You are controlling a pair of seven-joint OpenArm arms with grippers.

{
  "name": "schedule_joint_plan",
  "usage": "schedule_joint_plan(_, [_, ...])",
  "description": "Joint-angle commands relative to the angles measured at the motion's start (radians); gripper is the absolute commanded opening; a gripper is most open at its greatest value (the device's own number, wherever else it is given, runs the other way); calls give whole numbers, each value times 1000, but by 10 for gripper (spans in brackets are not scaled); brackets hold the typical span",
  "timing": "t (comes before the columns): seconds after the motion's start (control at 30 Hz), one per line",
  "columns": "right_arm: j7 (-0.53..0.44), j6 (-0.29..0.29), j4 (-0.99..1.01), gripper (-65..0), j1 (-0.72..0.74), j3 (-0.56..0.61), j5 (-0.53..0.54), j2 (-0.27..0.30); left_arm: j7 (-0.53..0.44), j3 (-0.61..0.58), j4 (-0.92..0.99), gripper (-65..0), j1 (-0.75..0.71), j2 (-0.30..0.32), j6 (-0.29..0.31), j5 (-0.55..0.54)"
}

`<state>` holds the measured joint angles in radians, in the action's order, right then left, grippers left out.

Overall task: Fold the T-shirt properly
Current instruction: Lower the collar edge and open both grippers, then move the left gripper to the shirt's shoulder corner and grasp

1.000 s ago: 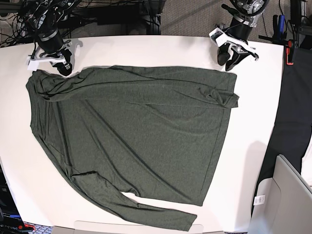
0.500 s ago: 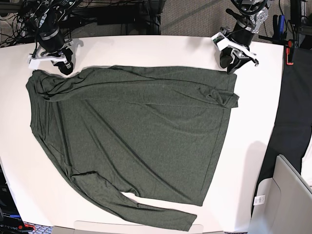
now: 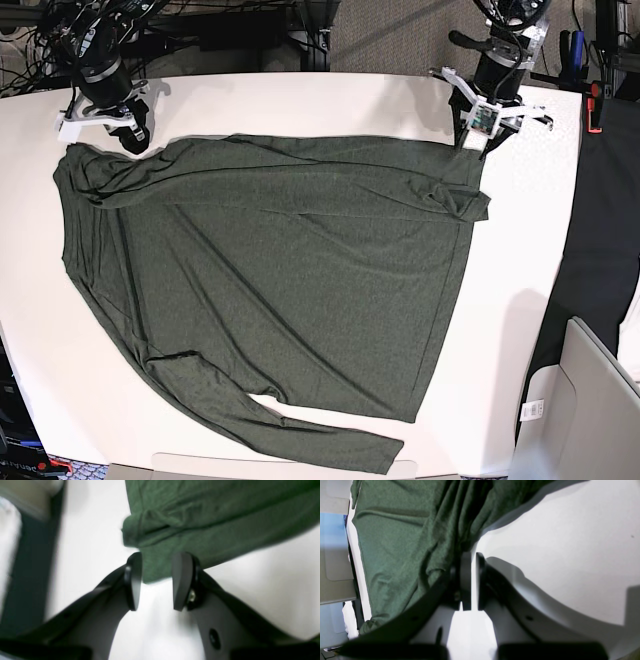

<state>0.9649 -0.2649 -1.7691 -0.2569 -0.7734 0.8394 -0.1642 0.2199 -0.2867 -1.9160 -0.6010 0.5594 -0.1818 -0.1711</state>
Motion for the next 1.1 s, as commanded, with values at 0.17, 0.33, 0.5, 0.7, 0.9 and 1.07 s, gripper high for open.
schedule_joint_plan(0.17, [-11,-9,-19,-634,5,-4,18,7,128,99,-27,-447,72,-11,-5,-410])
schedule_joint_plan(0.33, [-11,-9,-19,-634,5,-5,18,7,217,226,-26,-447,102,-11,-5,-790])
schedule_joint_plan(0.5, [-11,-9,-19,-634,6,-4,16,7,278,301,-9,-447,99,-11,-5,-1010])
schedule_joint_plan(0.7, [-11,-9,-19,-634,18,-5,16,7,287,303,88,-447,99,-11,-5,-1155])
schedule_joint_plan(0.9, [-11,-9,-19,-634,18,-5,14,7,289,298,120,-447,97,-6,-5,-1264])
schedule_joint_plan(1.07, [-11,-9,-19,-634,18,-5,14,7,290,297,178,-447,99,-9,-5,-1272])
